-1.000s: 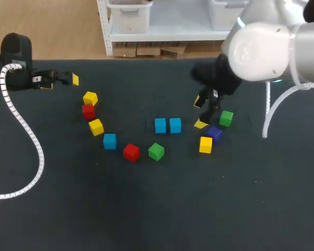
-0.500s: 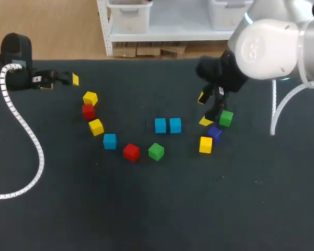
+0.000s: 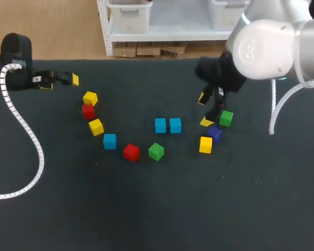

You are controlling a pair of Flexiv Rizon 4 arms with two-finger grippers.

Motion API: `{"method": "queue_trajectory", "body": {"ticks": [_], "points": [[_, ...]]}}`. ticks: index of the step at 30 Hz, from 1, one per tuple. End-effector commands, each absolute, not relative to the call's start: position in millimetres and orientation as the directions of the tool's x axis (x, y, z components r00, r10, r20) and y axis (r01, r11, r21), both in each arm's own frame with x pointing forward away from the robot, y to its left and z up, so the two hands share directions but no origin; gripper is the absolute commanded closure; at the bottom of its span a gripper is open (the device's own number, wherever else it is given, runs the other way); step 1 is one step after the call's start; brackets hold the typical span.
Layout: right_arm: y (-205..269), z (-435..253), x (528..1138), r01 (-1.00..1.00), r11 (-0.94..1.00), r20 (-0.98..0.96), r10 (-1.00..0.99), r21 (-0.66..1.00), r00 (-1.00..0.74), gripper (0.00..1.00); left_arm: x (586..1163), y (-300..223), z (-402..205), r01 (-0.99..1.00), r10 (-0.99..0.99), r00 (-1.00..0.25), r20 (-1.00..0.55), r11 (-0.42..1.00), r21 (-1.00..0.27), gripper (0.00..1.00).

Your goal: Place the blue cubes, place green cubes on the blue cubes, place the yellow cubes on the green cubes, then place the red cubes on the yellow cubes, and place purple cube on the red cubes.

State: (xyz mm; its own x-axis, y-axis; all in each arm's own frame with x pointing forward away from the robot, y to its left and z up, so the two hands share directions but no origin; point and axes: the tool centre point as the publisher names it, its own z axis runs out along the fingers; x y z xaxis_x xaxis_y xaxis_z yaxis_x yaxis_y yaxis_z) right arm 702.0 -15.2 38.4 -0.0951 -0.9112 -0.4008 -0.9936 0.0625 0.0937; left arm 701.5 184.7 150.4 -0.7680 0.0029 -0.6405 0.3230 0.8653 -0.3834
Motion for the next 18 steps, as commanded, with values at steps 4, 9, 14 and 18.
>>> {"method": "queue_trajectory", "body": {"ticks": [4, 9, 14, 18], "points": [[-40, 46, 697, -0.997, 0.068, -0.477, -0.876, 0.036, -0.077, 0.0, 701, 185, 150, 0.323, 0.003, -0.768, -0.64, 0.865, -0.383, 0.0], [-53, 49, 703, -0.997, 0.075, -0.514, -0.855, 0.005, -0.067, 0.0, 701, 185, 150, 0.323, 0.003, -0.768, -0.64, 0.865, -0.383, 0.0], [-57, 52, 707, -0.998, 0.068, -0.524, -0.85, -0.009, -0.054, 0.0, 701, 185, 150, 0.323, 0.003, -0.768, -0.64, 0.865, -0.383, 0.0], [-59, 53, 707, -0.999, 0.048, -0.509, -0.86, 0.0, -0.042, 0.0, 701, 185, 150, 0.323, 0.003, -0.768, -0.64, 0.865, -0.383, 0.0]]}}
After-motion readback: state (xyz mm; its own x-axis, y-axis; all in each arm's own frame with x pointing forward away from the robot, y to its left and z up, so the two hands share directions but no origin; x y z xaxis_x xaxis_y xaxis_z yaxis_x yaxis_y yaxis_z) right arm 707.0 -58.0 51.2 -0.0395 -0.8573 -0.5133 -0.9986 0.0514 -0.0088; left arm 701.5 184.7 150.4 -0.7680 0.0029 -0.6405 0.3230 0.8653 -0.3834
